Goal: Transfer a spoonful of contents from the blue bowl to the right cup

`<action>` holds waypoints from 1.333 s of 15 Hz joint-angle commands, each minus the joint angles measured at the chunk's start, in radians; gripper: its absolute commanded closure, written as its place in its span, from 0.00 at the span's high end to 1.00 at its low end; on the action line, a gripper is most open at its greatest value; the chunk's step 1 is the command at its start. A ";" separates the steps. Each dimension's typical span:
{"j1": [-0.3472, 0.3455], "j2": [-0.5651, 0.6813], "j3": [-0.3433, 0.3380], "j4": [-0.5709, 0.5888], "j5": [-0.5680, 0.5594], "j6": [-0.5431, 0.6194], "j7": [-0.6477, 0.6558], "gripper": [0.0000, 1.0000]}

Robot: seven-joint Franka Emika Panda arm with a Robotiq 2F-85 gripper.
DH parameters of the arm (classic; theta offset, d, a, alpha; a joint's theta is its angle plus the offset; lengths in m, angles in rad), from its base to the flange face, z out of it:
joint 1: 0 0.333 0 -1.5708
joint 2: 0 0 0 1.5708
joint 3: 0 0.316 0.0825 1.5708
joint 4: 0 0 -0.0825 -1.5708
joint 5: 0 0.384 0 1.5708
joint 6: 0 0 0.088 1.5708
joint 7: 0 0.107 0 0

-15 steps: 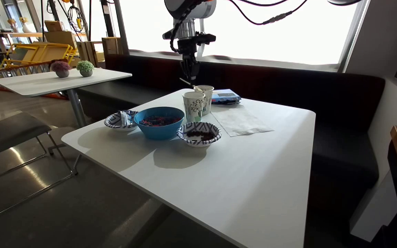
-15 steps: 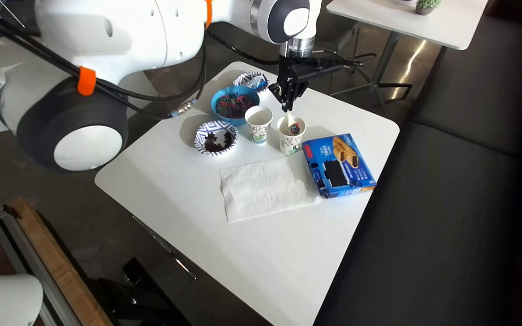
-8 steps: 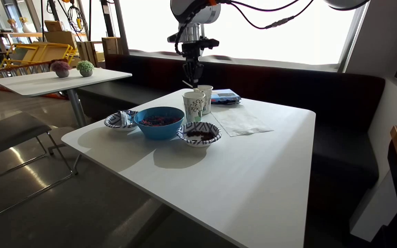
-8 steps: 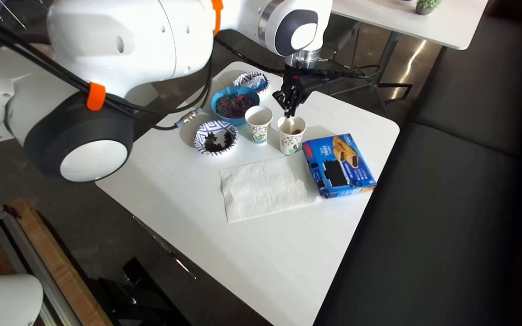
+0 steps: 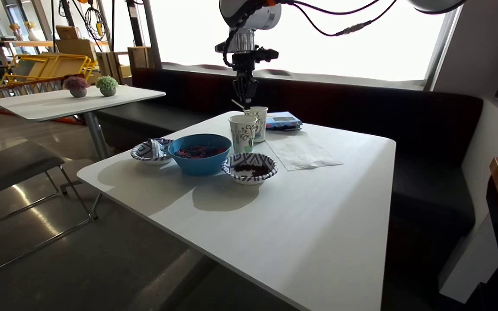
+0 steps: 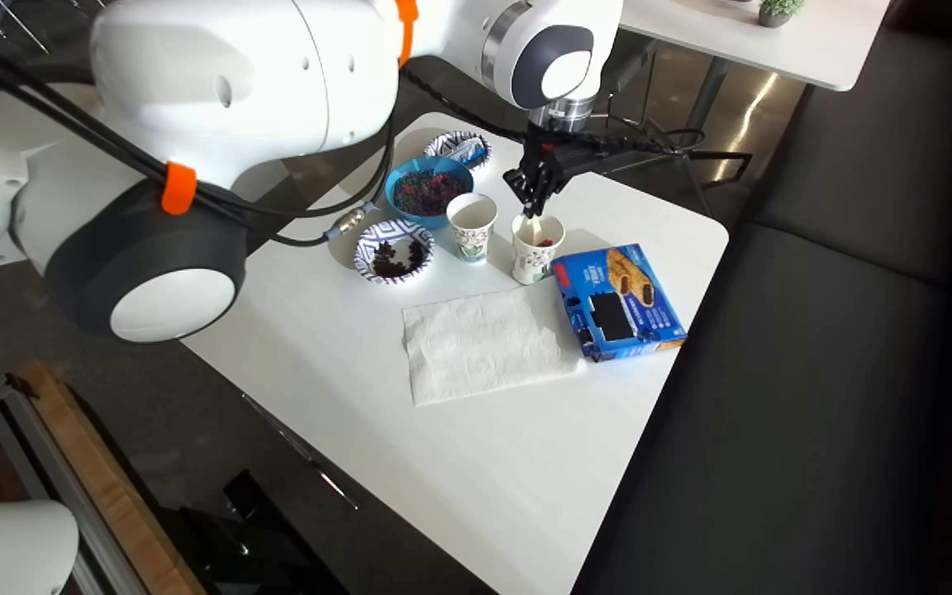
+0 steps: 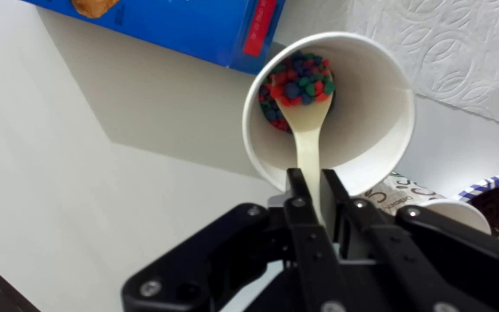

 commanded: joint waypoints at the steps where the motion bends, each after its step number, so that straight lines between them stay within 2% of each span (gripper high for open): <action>1: -0.017 -0.004 0.013 -0.007 0.019 -0.016 0.006 0.03; 8: -0.027 -0.009 0.018 -0.014 0.015 -0.038 0.008 0.03; 9: -0.027 -0.011 0.018 -0.015 0.015 -0.045 0.009 0.38; 10: -0.027 -0.012 0.017 -0.015 0.013 -0.054 0.008 0.39; 18: -0.002 -0.058 0.011 -0.021 -0.001 -0.102 0.024 0.97; 20: 0.017 -0.086 -0.003 -0.022 -0.015 -0.115 0.063 1.00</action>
